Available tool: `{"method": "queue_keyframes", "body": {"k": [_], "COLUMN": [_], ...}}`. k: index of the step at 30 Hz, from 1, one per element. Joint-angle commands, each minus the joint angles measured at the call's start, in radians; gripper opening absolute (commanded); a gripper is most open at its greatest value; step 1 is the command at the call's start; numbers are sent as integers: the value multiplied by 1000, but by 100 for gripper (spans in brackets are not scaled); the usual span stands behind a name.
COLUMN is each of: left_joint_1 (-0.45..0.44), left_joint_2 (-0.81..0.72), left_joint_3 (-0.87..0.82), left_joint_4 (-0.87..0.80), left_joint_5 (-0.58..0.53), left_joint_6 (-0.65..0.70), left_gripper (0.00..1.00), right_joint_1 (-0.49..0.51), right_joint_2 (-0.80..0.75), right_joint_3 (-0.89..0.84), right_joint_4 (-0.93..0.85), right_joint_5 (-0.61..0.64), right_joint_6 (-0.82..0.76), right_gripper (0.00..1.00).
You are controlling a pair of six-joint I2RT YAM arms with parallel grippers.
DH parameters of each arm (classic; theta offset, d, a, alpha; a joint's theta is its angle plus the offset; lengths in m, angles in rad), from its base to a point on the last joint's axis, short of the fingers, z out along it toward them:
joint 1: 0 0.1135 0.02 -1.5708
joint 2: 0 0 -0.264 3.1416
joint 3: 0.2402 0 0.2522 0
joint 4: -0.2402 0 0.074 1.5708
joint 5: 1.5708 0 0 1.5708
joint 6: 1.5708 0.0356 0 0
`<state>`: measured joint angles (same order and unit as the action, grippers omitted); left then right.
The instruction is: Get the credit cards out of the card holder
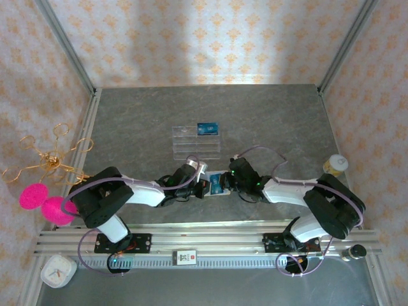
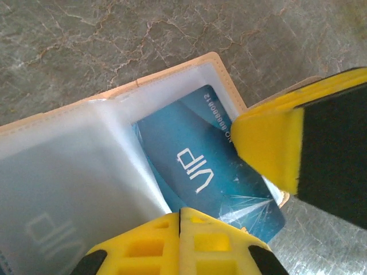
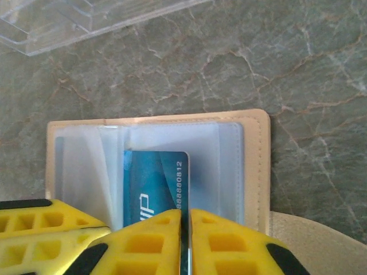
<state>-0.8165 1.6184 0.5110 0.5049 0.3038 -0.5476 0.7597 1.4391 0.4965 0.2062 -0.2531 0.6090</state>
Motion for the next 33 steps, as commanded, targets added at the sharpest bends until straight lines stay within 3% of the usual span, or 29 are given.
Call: {"method": "queue_keyframes", "body": {"k": [1,9,15,23,30,33], "left_joint_1": [-1,-5,-5,34,119,131], "left_joint_2": [32,70,8,-250,-405,-437], "left_joint_3": [15,14,-16,-45,-122,-164], "left_joint_4": [-9,-23,-5,2,208,330], "left_joint_5": [-17,-12,-13,9,179,226], "left_joint_6": [8,0,-15,-15,-46,-94], "left_gripper": [0,0,0,18,26,27], "right_joint_1": [-7,-7,-10,-32,-34,-35], "right_joint_2": [27,49,-7,-178,-303,-384], "right_joint_3": [-13,-14,-13,40,50,-11], "right_joint_4": [30,79,15,-97,-15,168], "right_joint_5": [-17,-73,39,137,15,-86], "right_joint_6": [3,9,2,-98,-185,-143], "right_gripper": [16,28,3,0,0,0]}}
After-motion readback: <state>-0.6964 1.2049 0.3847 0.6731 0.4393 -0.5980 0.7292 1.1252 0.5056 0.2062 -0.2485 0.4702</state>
